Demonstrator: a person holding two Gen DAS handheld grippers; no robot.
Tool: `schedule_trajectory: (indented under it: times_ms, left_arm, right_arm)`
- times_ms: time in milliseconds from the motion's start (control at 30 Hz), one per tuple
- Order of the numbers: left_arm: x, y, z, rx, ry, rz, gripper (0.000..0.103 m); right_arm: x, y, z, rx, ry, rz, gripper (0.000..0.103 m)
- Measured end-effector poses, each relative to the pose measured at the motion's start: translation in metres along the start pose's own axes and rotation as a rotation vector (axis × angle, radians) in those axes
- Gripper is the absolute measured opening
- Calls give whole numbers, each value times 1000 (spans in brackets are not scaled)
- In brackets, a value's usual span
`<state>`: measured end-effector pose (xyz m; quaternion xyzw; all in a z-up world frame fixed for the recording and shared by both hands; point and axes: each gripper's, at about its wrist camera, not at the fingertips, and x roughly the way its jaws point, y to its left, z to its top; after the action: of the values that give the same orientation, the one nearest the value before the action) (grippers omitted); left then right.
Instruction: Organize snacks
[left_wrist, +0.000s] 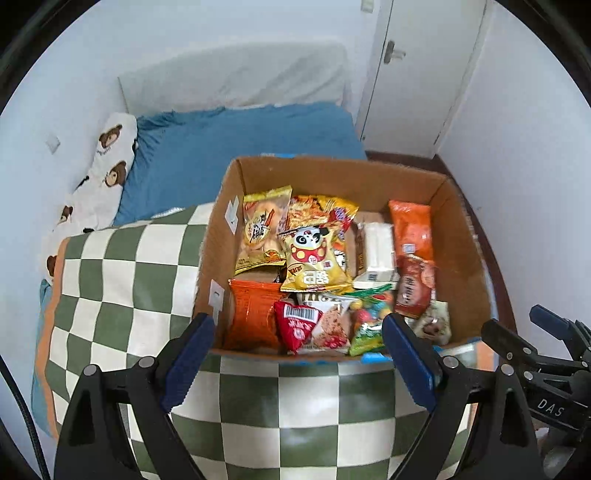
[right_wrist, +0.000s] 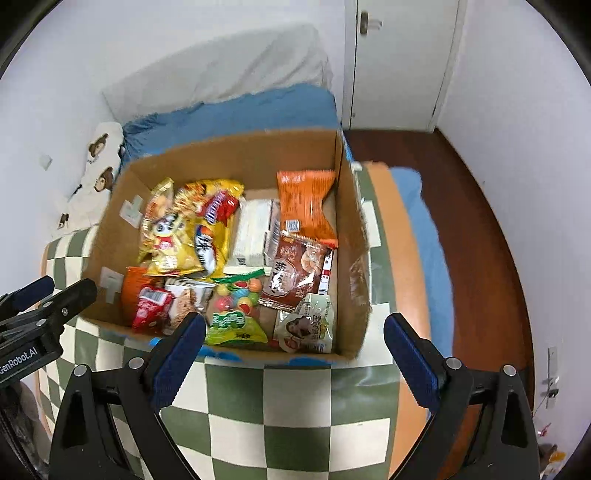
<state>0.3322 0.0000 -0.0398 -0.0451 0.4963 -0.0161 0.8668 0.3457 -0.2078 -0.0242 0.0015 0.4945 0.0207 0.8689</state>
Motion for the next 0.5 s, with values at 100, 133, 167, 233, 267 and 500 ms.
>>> schedule_trajectory:
  times_ms: [100,133,167,233,267,500]
  left_arm:
    - [-24,-1,-11,3,-40,-6,93]
    - [-35,-1,-16,2,-55,-5,93]
    - [-41,-1,-20,1,-64,-6,93]
    - [-60,-2,-30,3,-92,-5,93]
    - [-66,-2,-33,5,-100,-2,93]
    - [-115,1,-69,3,-154,0,93]
  right_arm:
    - [-28,3,-11,-11,-48,5,99]
    - [-40,5,-17,-13,-65,8,99]
    - [-47,5,-20,-15,-76,11,99]
    - [-72,8,-32,-25,-119,9,99]
    - [-82,9,-38,-27,-137,9,99]
    - [-145,13,-75,-35,-231,16,99]
